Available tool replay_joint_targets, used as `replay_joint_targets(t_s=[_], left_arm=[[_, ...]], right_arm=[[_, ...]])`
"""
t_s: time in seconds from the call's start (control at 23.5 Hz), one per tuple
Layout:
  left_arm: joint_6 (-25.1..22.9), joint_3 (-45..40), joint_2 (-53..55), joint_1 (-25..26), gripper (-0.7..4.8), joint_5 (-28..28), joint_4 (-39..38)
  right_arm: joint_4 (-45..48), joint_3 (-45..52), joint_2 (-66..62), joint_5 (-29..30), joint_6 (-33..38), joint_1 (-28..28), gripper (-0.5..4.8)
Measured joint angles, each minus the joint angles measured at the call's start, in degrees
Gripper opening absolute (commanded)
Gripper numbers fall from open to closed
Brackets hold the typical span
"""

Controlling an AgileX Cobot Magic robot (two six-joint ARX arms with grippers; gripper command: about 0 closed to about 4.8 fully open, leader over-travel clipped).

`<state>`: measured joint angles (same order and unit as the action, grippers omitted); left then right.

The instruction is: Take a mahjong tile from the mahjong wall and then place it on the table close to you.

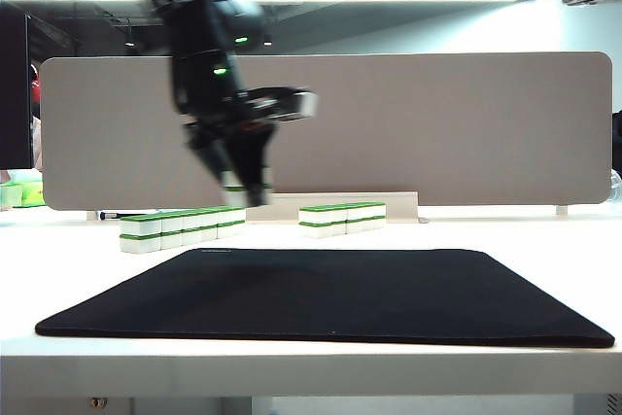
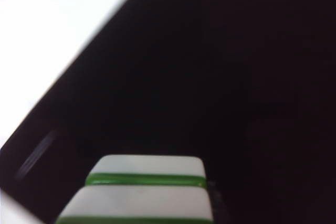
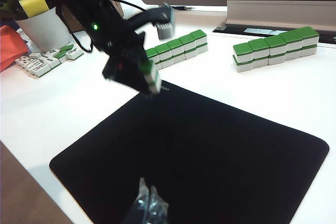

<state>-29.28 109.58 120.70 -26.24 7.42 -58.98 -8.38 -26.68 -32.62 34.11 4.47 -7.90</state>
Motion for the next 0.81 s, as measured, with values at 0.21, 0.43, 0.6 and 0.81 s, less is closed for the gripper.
replay_joint_targets(t_s=[0.21,0.43,0.6,0.81], left_arm=[[-2.0,0.0,0.1,-7.7,1.74,0.0,3.1],[-5.2,0.0,2.1,-14.2,1.74,0.0,6.3],[-8.1,-0.1,4.8,-18.9,1.74,-0.1,5.8],[-10.6,-0.1,6.6,-19.9,1.74,-0.1,2.4]], right_arm=[[0.0,0.0,0.0,0.0,0.0,0.0,-0.01],[0.0,0.0,0.0,0.0,0.0,0.0,-0.01],[0.0,0.0,0.0,0.2,0.0,0.0,-0.01],[0.0,0.0,0.0,0.2,0.0,0.0,-0.01]])
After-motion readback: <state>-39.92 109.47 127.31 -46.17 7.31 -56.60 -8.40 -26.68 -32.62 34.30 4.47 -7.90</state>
